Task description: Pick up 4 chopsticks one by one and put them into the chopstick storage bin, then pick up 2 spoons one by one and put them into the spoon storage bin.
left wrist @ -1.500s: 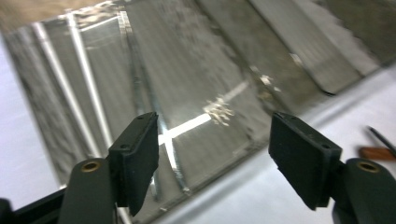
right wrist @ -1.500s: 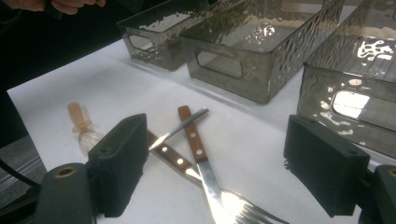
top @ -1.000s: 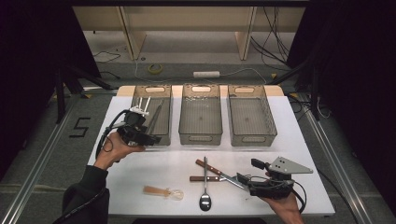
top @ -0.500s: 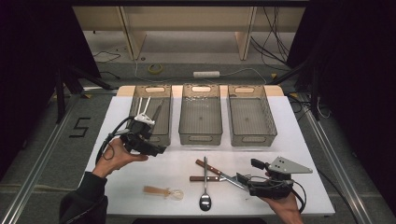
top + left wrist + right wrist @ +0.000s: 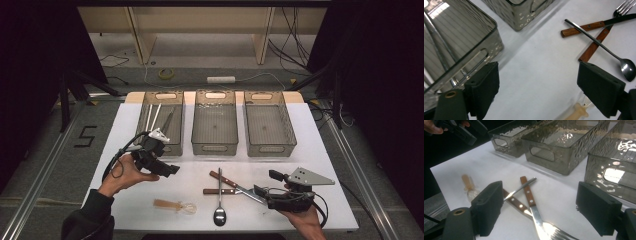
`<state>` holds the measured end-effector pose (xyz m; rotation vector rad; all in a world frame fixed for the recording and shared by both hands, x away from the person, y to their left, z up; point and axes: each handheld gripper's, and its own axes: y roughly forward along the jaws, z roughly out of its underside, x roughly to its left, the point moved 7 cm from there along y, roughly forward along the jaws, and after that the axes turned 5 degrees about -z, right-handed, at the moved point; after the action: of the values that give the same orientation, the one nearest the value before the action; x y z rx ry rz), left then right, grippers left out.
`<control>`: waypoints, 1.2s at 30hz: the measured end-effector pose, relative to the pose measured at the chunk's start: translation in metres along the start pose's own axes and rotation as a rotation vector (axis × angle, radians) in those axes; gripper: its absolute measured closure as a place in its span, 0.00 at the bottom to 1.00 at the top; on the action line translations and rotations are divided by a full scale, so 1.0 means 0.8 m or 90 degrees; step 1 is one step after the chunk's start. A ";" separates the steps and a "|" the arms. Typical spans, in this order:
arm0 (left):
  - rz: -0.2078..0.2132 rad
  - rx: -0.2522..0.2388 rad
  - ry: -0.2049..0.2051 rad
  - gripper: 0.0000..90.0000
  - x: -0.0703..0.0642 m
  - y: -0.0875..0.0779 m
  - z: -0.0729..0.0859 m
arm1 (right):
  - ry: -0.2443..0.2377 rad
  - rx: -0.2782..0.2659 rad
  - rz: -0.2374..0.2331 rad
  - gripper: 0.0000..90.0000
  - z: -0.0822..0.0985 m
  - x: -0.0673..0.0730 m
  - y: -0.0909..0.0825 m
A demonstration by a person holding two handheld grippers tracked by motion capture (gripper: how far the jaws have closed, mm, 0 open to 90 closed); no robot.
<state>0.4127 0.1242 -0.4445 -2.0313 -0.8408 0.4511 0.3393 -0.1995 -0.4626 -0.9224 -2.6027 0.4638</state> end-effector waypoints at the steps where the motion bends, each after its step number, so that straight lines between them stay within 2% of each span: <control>1: 0.004 0.003 0.002 0.20 -0.004 0.001 0.001 | 0.001 0.000 0.000 0.26 0.000 -0.001 0.000; 6: 0.013 0.029 0.023 0.20 -0.016 0.007 0.010 | -0.001 0.001 -0.002 0.25 0.000 0.000 0.001; 8: 0.013 0.037 0.024 0.20 -0.020 0.009 0.014 | -0.001 0.001 -0.002 0.26 0.000 -0.001 0.001; 13: 0.018 0.077 0.042 0.20 -0.028 0.017 0.028 | 0.001 -0.003 -0.001 0.26 0.000 -0.001 0.000; 18: 0.024 0.087 0.048 0.20 -0.032 0.021 0.037 | -0.002 0.000 -0.002 0.25 -0.001 0.001 0.002; 26: 0.017 0.107 0.059 0.21 -0.034 0.029 0.049 | -0.001 0.000 0.000 0.25 0.000 0.000 0.001; 31: 0.013 0.134 0.075 0.21 -0.036 0.036 0.058 | -0.001 -0.001 0.000 0.25 0.000 0.000 0.001; 36: 0.020 0.144 0.089 0.21 -0.042 0.037 0.061 | -0.002 0.000 -0.001 0.25 0.000 0.001 0.001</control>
<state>0.3719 0.1171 -0.4959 -1.8454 -0.6434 0.3990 0.3396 -0.1983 -0.4628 -0.9208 -2.6061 0.4664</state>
